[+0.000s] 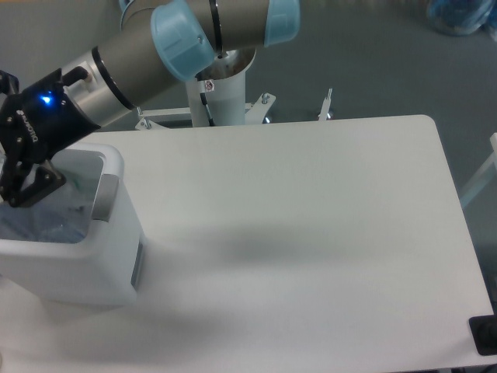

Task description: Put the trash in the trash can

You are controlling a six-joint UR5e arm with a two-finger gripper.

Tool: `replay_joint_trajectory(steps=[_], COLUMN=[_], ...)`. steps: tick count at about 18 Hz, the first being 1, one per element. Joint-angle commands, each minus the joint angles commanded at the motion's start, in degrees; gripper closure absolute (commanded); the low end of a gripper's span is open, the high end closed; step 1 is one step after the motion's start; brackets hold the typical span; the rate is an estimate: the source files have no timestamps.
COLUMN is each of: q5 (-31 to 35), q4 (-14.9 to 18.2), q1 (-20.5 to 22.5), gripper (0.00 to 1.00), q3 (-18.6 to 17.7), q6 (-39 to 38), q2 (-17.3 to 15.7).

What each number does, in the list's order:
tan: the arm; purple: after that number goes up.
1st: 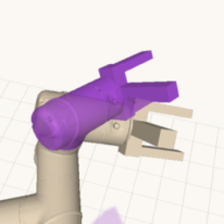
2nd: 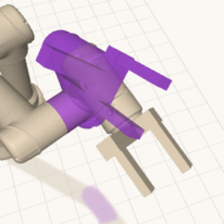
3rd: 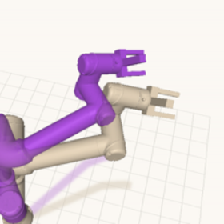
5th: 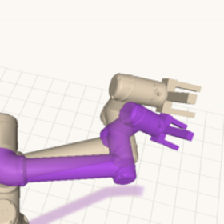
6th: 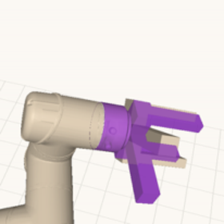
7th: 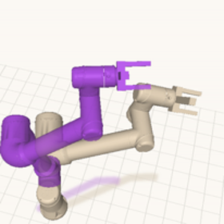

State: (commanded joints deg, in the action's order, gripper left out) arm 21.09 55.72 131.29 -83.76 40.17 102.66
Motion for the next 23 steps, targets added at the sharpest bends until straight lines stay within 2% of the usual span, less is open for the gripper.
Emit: replay_joint_trajectory(steps=[3,7,12,15,17,21,23], q5=[0.0,0.09,0.09,0.87,5.86,24.39,30.39], q4=[0.26,0.0,-0.09,-0.18,-0.09,-0.09,-0.09], q1=[8.08,16.61,23.82,26.29,27.87,27.44,26.83], gripper=[0.0,0.0,0.0,0.0,0.0,0.0,0.0], q3=[-0.53,-2.11,-2.2,-1.85,-1.5,-1.41,-1.41], q6=[-0.09,1.05,5.89,9.21,11.86,12.92,13.01], q2=[0.09,0.87,5.0,7.64,8.43,9.23,9.31])
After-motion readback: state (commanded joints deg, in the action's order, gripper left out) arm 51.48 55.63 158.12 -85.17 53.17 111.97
